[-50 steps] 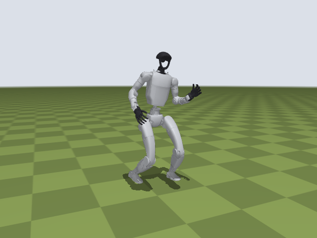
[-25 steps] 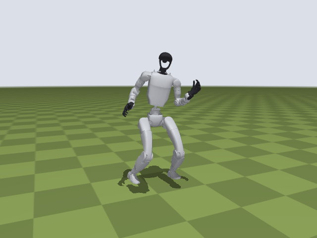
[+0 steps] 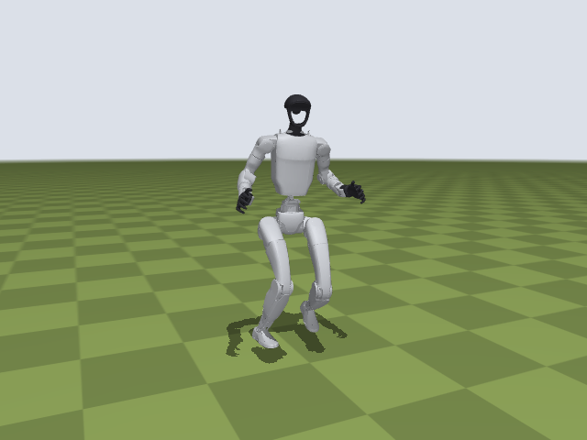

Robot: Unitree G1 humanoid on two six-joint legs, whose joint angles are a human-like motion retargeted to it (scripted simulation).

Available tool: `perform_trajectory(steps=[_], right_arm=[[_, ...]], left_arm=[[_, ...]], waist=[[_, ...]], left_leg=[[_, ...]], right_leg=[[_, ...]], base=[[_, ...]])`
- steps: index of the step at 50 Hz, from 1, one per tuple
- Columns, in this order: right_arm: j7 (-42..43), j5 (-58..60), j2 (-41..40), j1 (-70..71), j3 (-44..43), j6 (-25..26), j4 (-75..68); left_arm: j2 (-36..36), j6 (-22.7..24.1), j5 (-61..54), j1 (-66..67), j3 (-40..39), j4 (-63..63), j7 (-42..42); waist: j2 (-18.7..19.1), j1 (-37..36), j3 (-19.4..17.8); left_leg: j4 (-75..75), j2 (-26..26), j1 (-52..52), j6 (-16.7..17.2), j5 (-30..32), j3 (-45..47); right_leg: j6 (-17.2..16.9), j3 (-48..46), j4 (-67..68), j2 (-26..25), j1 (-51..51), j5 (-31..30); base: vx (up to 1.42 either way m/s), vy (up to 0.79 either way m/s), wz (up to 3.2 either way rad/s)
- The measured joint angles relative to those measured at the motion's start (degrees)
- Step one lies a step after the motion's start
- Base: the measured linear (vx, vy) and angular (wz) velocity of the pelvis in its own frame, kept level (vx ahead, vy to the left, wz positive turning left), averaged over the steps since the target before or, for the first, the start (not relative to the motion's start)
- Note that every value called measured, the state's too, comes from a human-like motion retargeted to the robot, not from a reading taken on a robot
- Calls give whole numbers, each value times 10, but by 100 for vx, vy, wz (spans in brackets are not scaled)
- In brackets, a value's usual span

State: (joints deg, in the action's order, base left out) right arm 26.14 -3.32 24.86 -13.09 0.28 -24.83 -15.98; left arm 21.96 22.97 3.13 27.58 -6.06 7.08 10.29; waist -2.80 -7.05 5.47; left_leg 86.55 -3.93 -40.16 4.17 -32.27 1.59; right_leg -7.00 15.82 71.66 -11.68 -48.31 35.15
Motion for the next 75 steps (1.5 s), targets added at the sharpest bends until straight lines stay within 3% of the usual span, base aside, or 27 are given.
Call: perform_trajectory(steps=[2, 5, 7, 13, 16, 20, 25, 28, 31, 37, 40, 42, 45, 50, 55, 58, 60, 66, 70, 75], right_arm=[[18, 21, 17, -4, -14, -2, -7], [40, 54, 38, -8, -29, 1, -19], [46, 72, 46, -13, -33, 5, -33], [14, 92, 44, -30, -19, 33, -103], [-18, 90, 29, -31, -1, 45, -143], [-61, 89, 4, -29, 27, 57, -176], [-111, 90, -21, -32, 60, 62, -173], [-133, 88, -26, -31, 75, 61, -152], [-148, 83, -30, -34, 90, 63, -131], [-155, 85, -22, -57, 108, 74, -131], [-151, 89, -17, -76, 109, 85, -162], [-141, 87, -18, -86, 103, 87, -200], [-115, 83, -19, -117, 88, 87, -247], [-69, 55, -16, -164, 45, 82, -309], [-44, 15, -11, -173, 12, 78, -353], [-53, -13, -8, -162, 7, 75, -371], [-67, -31, -8, -149, 7, 73, -381], [-105, -54, -1, -98, 30, 74, -384], [-118, -69, 22, -51, 46, 76, -373], [-106, -73, 58, 2, 43, 78, -355]], left_arm=[[12, 10, 12, 23, -6, -5, 16], [29, 20, 34, 49, -17, -7, 45], [34, 22, 47, 59, -23, -10, 61], [11, 3, 59, 76, -17, -51, 91], [-16, -14, 45, 79, -7, -91, 91], [-50, -32, 19, 80, -3, -141, 83], [-83, -44, -8, 69, -20, -182, 84], [-95, -45, -18, 50, -34, -195, 85], [-103, -45, -19, 32, -44, -201, 87], [-97, -59, 3, 11, -54, -207, 105], [-86, -72, 21, 2, -50, -223, 121], [-74, -82, 35, -17, -43, -255, 134], [-65, -88, 50, -25, -29, -291, 146], [-65, -78, 57, -34, -8, -327, 157], [-65, -53, 42, -55, 5, -310, 164], [-63, -43, 32, -75, 7, -289, 161], [-65, -40, 25, -91, 7, -277, 157], [-76, -44, -5, -123, 6, -296, 139], [-78, -53, -44, -127, 13, -342, 120], [-72, -65, -84, -121, 20, -422, 117]], waist=[[8, 5, 10], [12, 21, 21], [7, 30, 20], [-27, 33, 6], [-50, 27, 5], [-77, 16, 6], [-91, 1, 2], [-79, -8, -6], [-47, -20, -4], [16, -41, 18], [34, -35, 28], [38, -13, 12], [48, 23, 6], [63, 80, -1], [65, 115, 1], [45, 125, 0], [11, 132, 1], [-73, 122, 11], [-88, 82, 16], [-97, 18, 19]], left_leg=[[-32, 18, 6, 0, 3, 7], [-82, 24, 1, -26, -32, 29], [-98, 19, -10, -50, -69, 53], [-97, 43, -48, -107, -140, 99], [-104, 63, -64, -123, -137, 115], [-131, 82, -85, -123, -98, 133], [-174, 85, -107, -88, -31, 148], [-178, 72, -138, -51, 5, 141], [-137, 24, -192, -29, 3, 127], [40, -114, -260, -44, -38, 95], [131, -165, -237, -62, -60, 79], [166, -168, -167, -64, -65, 73], [175, -160, -37, -52, -53, 61], [34, -108, 186, 9, 8, 54], [-136, -77, 269, 29, -27, 77], [-202, -51, 274, 14, -104, 99], [-242, -13, 263, -5, -140, 113], [-247, 58, 200, -46, -175, 115], [-206, 53, 160, -42, -146, 88], [-135, 40, 99, -28, -81, 70]], right_leg=[[-16, 0, -27, -11, -19, -28], [-47, 2, -50, -22, -55, -49], [-49, -17, -31, -5, -81, -27], [-9, -107, 159, 113, -94, 17], [12, -129, 238, 164, -41, 18], [19, -146, 251, 189, 63, 7], [35, -161, 137, 164, 169, 48], [74, -169, 77, 138, 183, 115], [115, -181, 45, 98, 145, 148], [170, -197, 34, 15, 39, 148], [183, -205, 58, -3, 1, 148], [186, -208, 71, 6, 5, 148], [184, -212, 76, 9, 13, 148], [157, -206, 36, -1, 28, 111], [106, -180, -11, -14, -5, 76], [90, -172, 3, 11, -39, 104], [86, -166, 39, 55, -64, 129], [106, -164, 198, 176, -65, 140], [108, -174, 230, 174, 39, 92], [75, -191, 122, 137, 200, 35]], base=[[-22, 0, -62], [-28, 1, -30], [-35, 1, -12], [-41, 2, 10], [-42, 4, 26], [-42, 5, 22], [-44, 4, 16], [-50, 2, -15], [-59, 0, -54], [-58, -5, -70], [-48, -8, -24], [-42, -7, 35], [-34, -2, 37], [-31, 4, 16], [-38, 6, 0], [-44, 4, 14], [-52, 2, 40], [-49, 2, 41], [-37, 5, -1], [-34, 3, 14]])
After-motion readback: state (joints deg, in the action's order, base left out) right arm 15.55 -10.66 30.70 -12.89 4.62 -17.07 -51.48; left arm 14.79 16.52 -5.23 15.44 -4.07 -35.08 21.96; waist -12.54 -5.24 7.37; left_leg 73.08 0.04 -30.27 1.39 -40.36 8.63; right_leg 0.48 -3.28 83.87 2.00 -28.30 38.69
